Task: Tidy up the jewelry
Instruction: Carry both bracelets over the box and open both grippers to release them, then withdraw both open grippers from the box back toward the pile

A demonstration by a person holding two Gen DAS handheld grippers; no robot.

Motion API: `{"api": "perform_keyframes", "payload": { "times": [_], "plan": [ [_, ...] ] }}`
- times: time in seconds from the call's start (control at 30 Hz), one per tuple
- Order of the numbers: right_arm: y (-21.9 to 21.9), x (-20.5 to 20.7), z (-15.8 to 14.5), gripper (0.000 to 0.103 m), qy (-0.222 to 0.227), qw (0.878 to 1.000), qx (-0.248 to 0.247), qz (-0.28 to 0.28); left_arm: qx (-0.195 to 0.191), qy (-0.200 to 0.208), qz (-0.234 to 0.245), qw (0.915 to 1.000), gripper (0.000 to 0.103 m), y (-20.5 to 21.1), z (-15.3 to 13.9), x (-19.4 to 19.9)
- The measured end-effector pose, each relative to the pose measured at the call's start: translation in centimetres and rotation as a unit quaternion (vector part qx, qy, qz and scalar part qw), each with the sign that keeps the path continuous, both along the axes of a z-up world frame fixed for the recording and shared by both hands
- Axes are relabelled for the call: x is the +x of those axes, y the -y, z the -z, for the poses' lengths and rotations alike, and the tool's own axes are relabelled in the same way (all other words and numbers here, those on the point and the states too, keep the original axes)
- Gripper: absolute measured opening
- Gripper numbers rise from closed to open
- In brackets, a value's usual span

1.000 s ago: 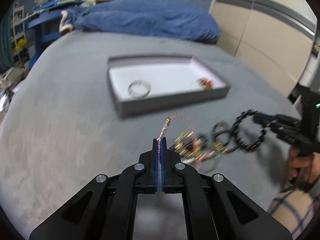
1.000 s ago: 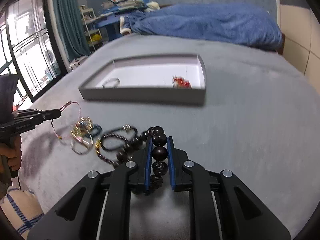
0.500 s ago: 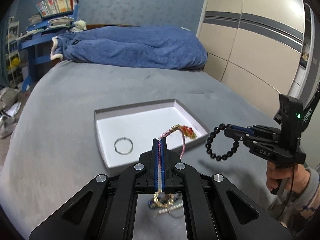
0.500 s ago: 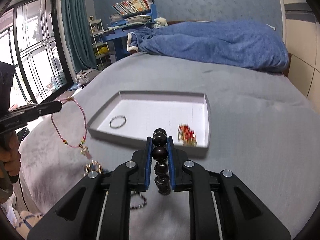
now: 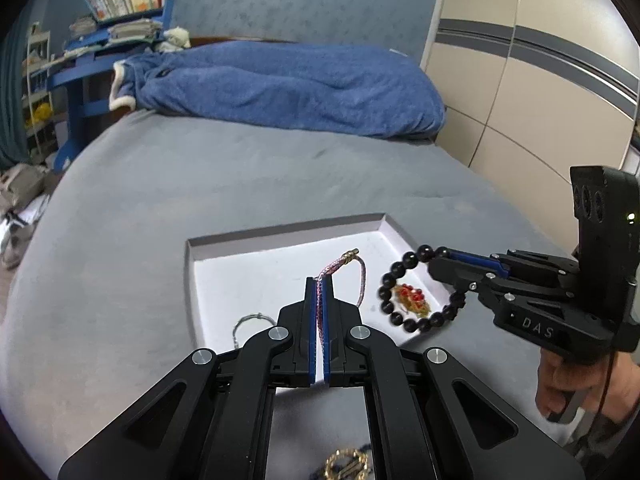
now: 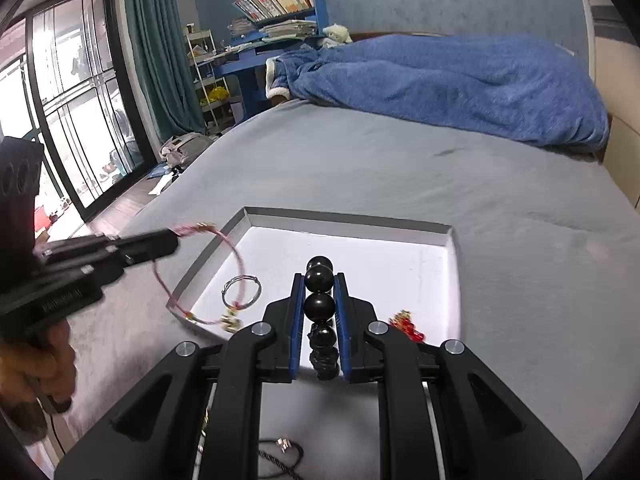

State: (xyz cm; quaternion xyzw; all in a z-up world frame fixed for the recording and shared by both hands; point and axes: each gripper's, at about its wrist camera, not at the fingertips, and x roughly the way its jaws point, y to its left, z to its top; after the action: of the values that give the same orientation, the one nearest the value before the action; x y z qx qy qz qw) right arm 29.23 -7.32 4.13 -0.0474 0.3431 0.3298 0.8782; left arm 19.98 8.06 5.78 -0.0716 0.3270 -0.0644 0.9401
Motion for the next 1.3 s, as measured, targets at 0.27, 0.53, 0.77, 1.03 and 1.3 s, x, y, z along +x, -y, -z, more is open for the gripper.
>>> {"api": "perform_keyframes", "payload": {
  "times": [0.27,0.53,0.77,1.03,1.3],
  "plan": [
    [-0.5,3.3,3.8,0.014,-0.04,0.999,-0.029,0.024,0.002,-0.038,-0.028,0.9989,0.003,-0.4,4.0,3.0],
    [2.4,4.6,6.5,0.014,-0.059,0.996,-0.036,0.057,0.024,-0.075,-0.051,0.9956,0.003,-1.4,6.9,4.0],
    [3.7,4.2,7.1,0.014,-0.06,0.995,-0.04,0.064,0.05,-0.096,-0.057,0.9924,0.01,-1.7,8.0,3.8],
    [5.1,2.2,5.9,0.032,-0.035,0.997,-0.029,0.069,0.042,-0.063,-0.051,0.9958,0.052,-2.0,7.3,1.1],
    [6.1,-1.6,5.9,0.038,-0.033,0.998,-0.017,0.052,0.04,-0.042,-0.025,0.998,0.067,-1.3,7.1,-3.7]
  ]
}}
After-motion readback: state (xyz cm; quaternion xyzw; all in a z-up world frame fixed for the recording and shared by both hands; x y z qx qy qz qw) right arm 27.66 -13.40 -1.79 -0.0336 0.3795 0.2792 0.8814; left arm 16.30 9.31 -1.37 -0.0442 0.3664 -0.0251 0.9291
